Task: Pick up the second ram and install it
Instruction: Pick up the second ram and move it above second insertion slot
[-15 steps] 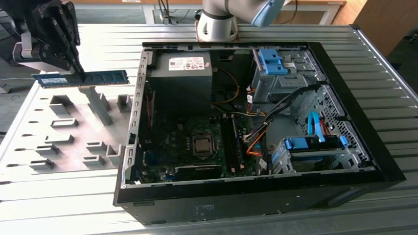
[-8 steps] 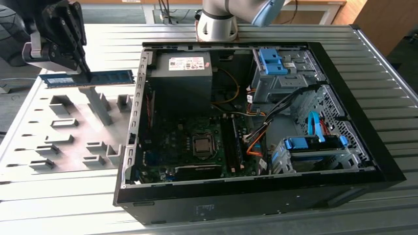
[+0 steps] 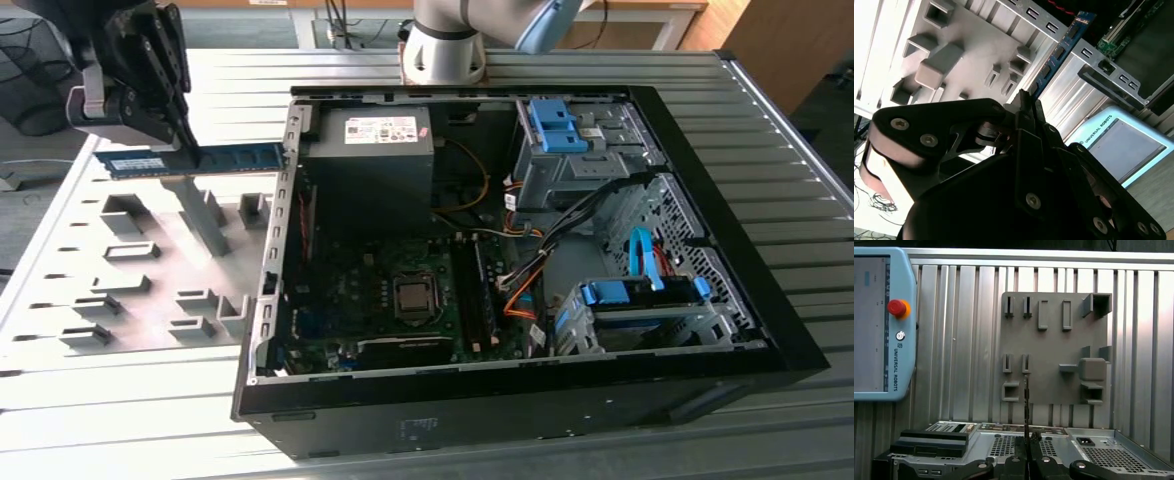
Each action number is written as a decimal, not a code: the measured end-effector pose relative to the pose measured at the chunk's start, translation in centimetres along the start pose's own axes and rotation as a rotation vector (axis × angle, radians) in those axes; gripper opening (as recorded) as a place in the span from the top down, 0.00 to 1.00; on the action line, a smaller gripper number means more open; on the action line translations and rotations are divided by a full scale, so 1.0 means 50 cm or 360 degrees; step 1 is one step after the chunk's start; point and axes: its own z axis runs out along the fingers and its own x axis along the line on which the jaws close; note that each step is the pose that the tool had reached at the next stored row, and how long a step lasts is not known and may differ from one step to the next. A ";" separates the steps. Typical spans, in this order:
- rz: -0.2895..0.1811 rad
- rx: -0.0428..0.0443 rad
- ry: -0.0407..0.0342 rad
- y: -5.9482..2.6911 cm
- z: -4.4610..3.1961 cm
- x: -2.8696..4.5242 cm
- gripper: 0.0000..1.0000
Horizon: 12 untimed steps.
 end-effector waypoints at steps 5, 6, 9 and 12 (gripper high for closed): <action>0.0000 0.0000 0.0000 -0.012 0.000 0.000 0.86; 0.0000 0.0000 0.0000 -0.014 0.000 0.000 0.86; 0.0000 0.0000 0.0000 -0.022 0.000 0.001 0.86; 0.0000 0.0000 0.0000 -0.029 0.000 0.001 0.86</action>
